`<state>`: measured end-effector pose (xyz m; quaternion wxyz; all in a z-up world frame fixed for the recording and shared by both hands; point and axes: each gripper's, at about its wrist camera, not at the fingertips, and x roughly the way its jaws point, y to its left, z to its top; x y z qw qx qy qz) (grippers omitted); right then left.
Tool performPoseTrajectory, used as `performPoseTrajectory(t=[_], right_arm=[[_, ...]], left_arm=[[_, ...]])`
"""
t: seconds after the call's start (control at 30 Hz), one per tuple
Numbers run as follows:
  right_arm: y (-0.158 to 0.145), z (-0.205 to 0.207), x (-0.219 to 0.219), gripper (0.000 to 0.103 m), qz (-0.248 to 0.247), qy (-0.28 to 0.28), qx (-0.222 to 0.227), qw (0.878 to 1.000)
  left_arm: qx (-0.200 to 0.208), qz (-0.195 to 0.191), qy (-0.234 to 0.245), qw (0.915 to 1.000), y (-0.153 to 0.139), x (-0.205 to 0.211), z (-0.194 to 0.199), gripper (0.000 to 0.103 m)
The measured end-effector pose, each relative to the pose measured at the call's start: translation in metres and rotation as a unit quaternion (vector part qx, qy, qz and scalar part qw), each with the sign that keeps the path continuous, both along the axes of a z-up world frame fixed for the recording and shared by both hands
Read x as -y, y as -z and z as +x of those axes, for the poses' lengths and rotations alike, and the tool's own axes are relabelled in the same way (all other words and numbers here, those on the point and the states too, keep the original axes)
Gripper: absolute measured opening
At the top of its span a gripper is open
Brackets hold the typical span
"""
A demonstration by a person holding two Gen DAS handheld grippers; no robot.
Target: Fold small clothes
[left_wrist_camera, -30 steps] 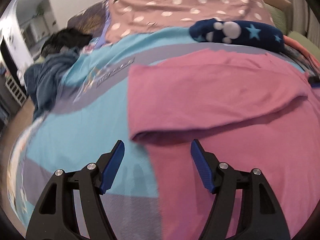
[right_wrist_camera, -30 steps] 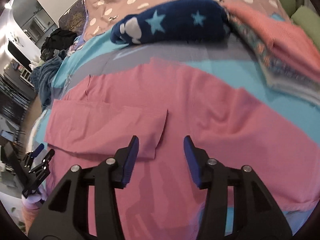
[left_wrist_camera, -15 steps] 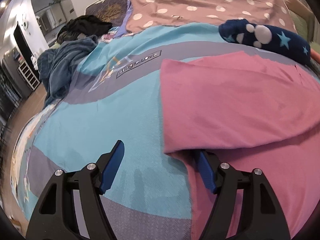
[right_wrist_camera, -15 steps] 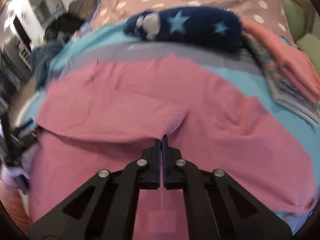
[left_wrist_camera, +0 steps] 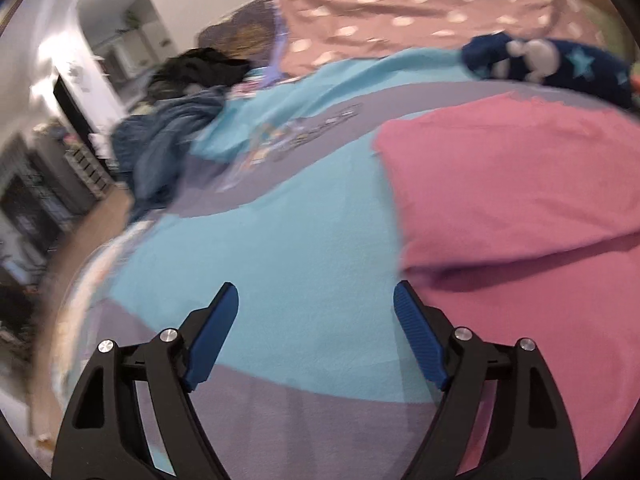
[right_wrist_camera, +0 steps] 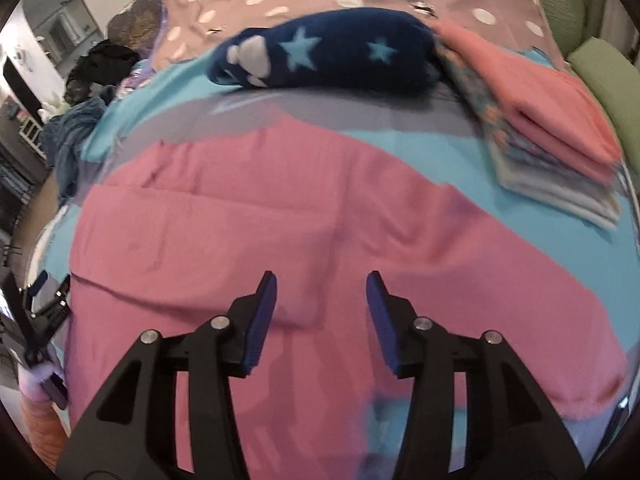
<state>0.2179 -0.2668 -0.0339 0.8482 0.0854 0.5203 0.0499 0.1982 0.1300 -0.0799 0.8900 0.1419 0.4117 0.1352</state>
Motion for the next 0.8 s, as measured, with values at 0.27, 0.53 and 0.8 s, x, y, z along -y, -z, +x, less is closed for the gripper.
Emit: performPoseTrajectory(t=[0.27,0.53,0.8], right_arm=[[0.024,0.033,-0.026,0.005,-0.115,0.012,-0.019,0.993],[-0.03,0.043,-0.049,0.058,-0.116,0.022,0.037,0.992],[-0.056,0.073,-0.253,0.06,-0.109,-0.258,0.085,0.956]], left_arm=[[0.011,-0.17,0.0,0.9855,-0.016,-0.039,-0.018,0.079],[0.003,-0.337,0.04,0.9408,-0.007,-0.026,0.013,0.07],[-0.008,-0.338,0.055,0.9394,0.012,-0.013,0.022,0.04]])
